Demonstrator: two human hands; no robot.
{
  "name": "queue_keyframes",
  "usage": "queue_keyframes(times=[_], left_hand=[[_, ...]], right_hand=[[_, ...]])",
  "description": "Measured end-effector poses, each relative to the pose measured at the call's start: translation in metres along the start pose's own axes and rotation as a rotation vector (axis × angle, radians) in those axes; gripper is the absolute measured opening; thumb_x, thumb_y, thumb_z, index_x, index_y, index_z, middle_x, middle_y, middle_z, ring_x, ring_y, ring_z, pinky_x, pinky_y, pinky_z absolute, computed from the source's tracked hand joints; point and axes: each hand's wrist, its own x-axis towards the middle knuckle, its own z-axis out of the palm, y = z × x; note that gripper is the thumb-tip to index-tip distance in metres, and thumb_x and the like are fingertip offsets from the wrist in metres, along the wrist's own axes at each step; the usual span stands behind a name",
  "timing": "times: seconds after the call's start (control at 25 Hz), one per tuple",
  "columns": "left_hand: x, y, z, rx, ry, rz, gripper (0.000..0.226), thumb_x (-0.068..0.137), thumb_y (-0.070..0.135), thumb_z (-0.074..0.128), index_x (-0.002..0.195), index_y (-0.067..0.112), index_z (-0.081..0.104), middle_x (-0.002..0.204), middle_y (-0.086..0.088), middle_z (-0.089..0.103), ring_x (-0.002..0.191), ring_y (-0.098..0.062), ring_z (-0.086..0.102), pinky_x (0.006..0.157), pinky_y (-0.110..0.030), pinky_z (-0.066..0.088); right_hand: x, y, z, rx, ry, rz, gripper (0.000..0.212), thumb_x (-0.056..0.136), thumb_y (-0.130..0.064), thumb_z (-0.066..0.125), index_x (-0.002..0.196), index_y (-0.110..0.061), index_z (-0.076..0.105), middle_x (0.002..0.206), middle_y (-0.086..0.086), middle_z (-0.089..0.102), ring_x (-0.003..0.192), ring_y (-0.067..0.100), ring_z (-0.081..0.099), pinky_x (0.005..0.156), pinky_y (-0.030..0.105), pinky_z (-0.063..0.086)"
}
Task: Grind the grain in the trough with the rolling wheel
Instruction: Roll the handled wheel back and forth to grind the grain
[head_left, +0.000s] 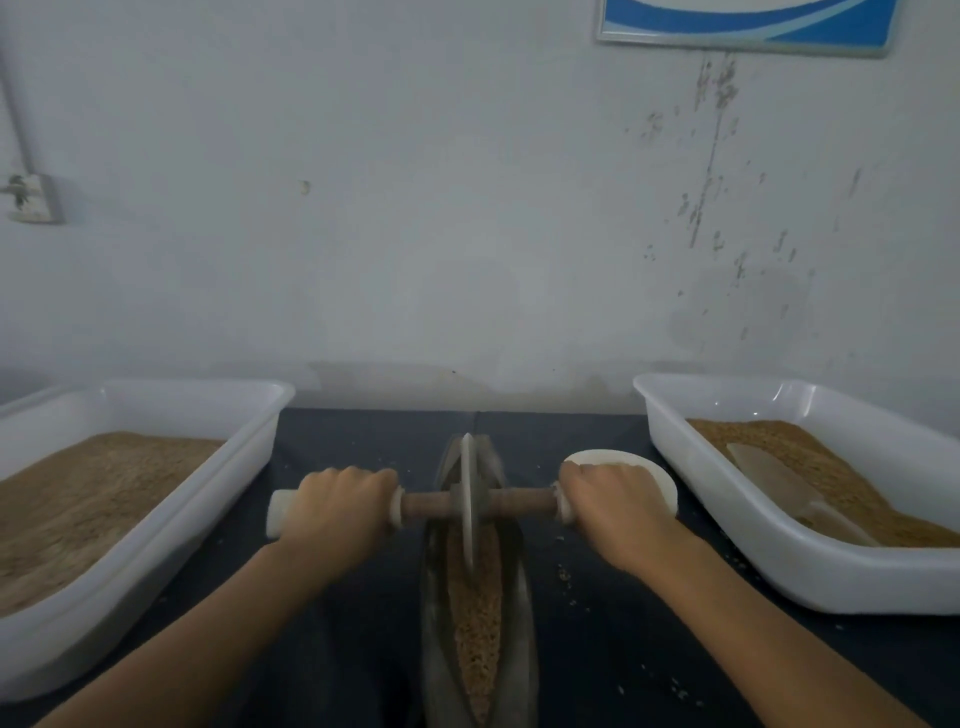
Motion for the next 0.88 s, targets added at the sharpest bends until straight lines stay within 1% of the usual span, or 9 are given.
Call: queue_keyframes(times=[0.12,0.16,0.28,0.4,0.44,0.52,0.68,0.8,0.88], left_hand=[[-0.054,-0.007,-0.004,-0.035,-0.023,0.060,0.026,0.080,0.047,0.055,0.072,0.038,0.032,0.065,0.015,0.044,0.056,-0.001,0.039,0.053,-0.023,0.025],[-0.064,-0.008,-0.008,-0.019,-0.010,0.074,0.027,0.078,0.049,0.055,0.071,0.039,0.031,0.063,0.016,0.042,0.053,-0.001,0.035,0.050,-0.022,0.020],[-0.059,-0.006,-0.017,0.057,-0.010,0.092,0.031,0.077,0.050,0.055,0.070,0.037,0.028,0.063,0.015,0.041,0.053,-0.002,0.034,0.051,-0.025,0.021],[-0.016,0.006,-0.016,0.118,0.080,0.073,0.022,0.082,0.042,0.058,0.081,0.032,0.037,0.081,0.010,0.058,0.071,-0.013,0.057,0.060,-0.031,0.033],[0.001,0.008,-0.015,0.122,0.070,0.047,0.017,0.084,0.038,0.056,0.085,0.031,0.042,0.088,0.007,0.062,0.079,-0.017,0.061,0.062,-0.031,0.035],[0.024,0.010,-0.015,0.108,0.030,0.017,0.011,0.086,0.035,0.054,0.089,0.028,0.047,0.094,0.005,0.065,0.085,-0.021,0.062,0.065,-0.032,0.039],[-0.003,0.007,-0.018,0.079,-0.008,0.065,0.021,0.085,0.038,0.057,0.085,0.032,0.037,0.090,0.009,0.061,0.080,-0.016,0.059,0.065,-0.031,0.036],[-0.057,0.000,-0.018,0.044,0.012,0.082,0.029,0.079,0.047,0.056,0.072,0.036,0.030,0.066,0.015,0.043,0.057,-0.004,0.039,0.053,-0.025,0.023],[-0.069,-0.006,-0.020,0.068,0.040,0.073,0.031,0.076,0.052,0.054,0.066,0.038,0.028,0.058,0.014,0.036,0.049,-0.004,0.028,0.047,-0.024,0.014]], right_hand=[[-0.056,0.001,-0.009,0.009,0.092,-0.133,0.038,0.052,-0.024,0.079,0.077,-0.027,0.051,0.058,-0.007,0.054,0.046,0.011,0.049,0.043,0.026,0.023],[-0.067,0.002,-0.013,0.022,0.056,-0.139,0.039,0.051,-0.027,0.078,0.076,-0.029,0.048,0.057,-0.008,0.052,0.043,0.009,0.043,0.041,0.025,0.021],[-0.062,0.005,-0.005,0.062,-0.106,-0.063,0.027,0.076,-0.032,0.063,0.085,-0.033,0.037,0.073,-0.009,0.055,0.058,0.011,0.047,0.046,0.027,0.024],[-0.023,0.003,0.015,0.151,-0.093,0.073,0.017,0.082,-0.033,0.059,0.094,-0.029,0.047,0.083,-0.005,0.061,0.077,0.018,0.058,0.061,0.033,0.044],[-0.008,0.003,0.020,0.146,-0.085,0.109,0.015,0.084,-0.032,0.057,0.096,-0.027,0.050,0.082,-0.004,0.062,0.076,0.020,0.059,0.065,0.034,0.048],[0.016,0.004,0.024,0.117,-0.014,0.157,0.011,0.085,-0.030,0.052,0.094,-0.023,0.053,0.077,-0.002,0.061,0.068,0.021,0.057,0.064,0.033,0.049],[-0.010,0.005,0.018,0.151,-0.102,0.092,0.011,0.085,-0.031,0.055,0.091,-0.029,0.046,0.075,-0.004,0.055,0.070,0.018,0.052,0.058,0.030,0.037],[-0.058,0.011,-0.001,0.092,-0.116,-0.038,0.017,0.083,-0.038,0.054,0.087,-0.036,0.037,0.071,-0.011,0.045,0.058,0.004,0.039,0.048,0.021,0.018],[-0.069,0.015,-0.013,0.056,-0.200,-0.098,0.013,0.086,-0.038,0.051,0.094,-0.035,0.041,0.078,-0.012,0.049,0.056,0.003,0.035,0.046,0.021,0.018]])
